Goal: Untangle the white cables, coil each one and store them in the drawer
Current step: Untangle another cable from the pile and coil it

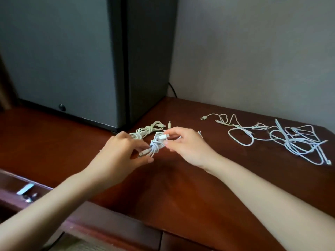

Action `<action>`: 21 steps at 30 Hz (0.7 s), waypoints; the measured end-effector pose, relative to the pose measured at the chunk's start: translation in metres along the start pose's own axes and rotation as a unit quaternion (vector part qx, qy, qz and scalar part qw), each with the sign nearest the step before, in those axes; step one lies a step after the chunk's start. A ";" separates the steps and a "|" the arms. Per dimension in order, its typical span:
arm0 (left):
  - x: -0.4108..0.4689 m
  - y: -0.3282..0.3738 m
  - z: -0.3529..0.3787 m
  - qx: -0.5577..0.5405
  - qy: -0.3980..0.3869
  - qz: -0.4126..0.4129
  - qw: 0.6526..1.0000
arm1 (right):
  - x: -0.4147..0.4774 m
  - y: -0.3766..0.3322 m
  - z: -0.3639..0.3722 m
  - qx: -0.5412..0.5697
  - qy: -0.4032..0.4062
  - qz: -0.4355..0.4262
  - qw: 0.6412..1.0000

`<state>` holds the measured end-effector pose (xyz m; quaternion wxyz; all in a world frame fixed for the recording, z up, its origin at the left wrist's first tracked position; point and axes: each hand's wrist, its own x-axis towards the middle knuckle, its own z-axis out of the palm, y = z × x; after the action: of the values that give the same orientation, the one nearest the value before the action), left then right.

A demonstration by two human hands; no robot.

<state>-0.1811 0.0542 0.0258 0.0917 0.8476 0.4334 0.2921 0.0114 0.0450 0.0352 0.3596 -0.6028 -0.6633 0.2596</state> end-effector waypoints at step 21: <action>0.017 0.003 -0.012 0.294 -0.013 0.095 0.951 | -0.010 -0.008 0.015 -0.227 -0.053 -0.077 0.969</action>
<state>-0.1788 0.0645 0.0436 -0.1840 0.8779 0.4166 0.1478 -0.0052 0.0350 0.0307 0.1965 -0.6010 -0.7676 0.1049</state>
